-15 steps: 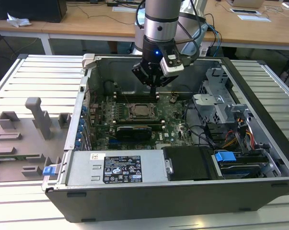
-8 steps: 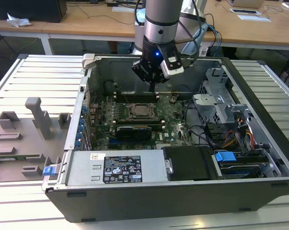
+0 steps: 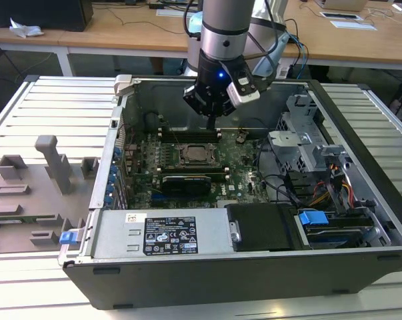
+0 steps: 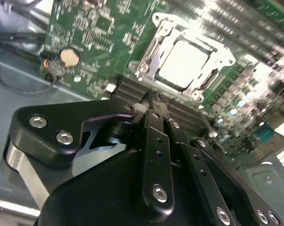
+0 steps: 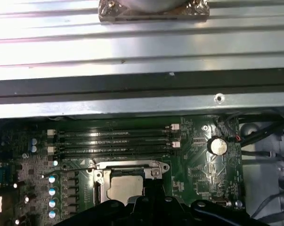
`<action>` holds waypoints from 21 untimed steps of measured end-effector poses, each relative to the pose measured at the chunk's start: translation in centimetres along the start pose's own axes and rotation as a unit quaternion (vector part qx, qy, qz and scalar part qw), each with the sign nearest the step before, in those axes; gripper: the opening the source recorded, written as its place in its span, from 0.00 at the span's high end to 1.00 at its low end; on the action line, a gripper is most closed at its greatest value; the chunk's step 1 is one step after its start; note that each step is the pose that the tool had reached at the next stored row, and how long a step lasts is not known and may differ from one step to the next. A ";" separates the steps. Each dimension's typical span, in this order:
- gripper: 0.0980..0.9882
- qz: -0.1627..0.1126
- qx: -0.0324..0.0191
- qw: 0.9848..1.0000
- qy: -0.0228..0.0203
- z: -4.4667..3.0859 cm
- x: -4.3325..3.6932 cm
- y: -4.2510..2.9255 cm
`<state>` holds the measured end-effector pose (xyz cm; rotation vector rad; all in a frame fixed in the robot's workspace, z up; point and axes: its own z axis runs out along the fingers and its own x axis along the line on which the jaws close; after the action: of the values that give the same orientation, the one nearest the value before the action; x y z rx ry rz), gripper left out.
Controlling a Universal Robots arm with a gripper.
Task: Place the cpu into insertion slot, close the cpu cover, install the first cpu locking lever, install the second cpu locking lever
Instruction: 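Install the first cpu locking lever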
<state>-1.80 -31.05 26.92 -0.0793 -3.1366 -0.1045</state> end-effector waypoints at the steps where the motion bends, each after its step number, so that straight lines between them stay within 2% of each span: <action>1: 0.99 0.000 0.008 1.000 0.000 0.00 0.00 0.01; 7: 0.99 0.000 0.009 1.000 0.000 0.00 0.05 0.00; 10: 0.99 0.000 0.011 1.000 -0.001 0.00 0.19 -0.01; 12: 0.99 0.000 0.011 1.000 -0.001 0.00 1.07 -0.05; 15: 0.99 0.000 0.011 1.000 -0.001 0.00 1.97 -0.10; 21: 0.99 0.000 0.011 1.000 -0.002 0.00 3.48 -0.17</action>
<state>-5.28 -31.04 26.92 -0.0792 -3.1401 -0.0692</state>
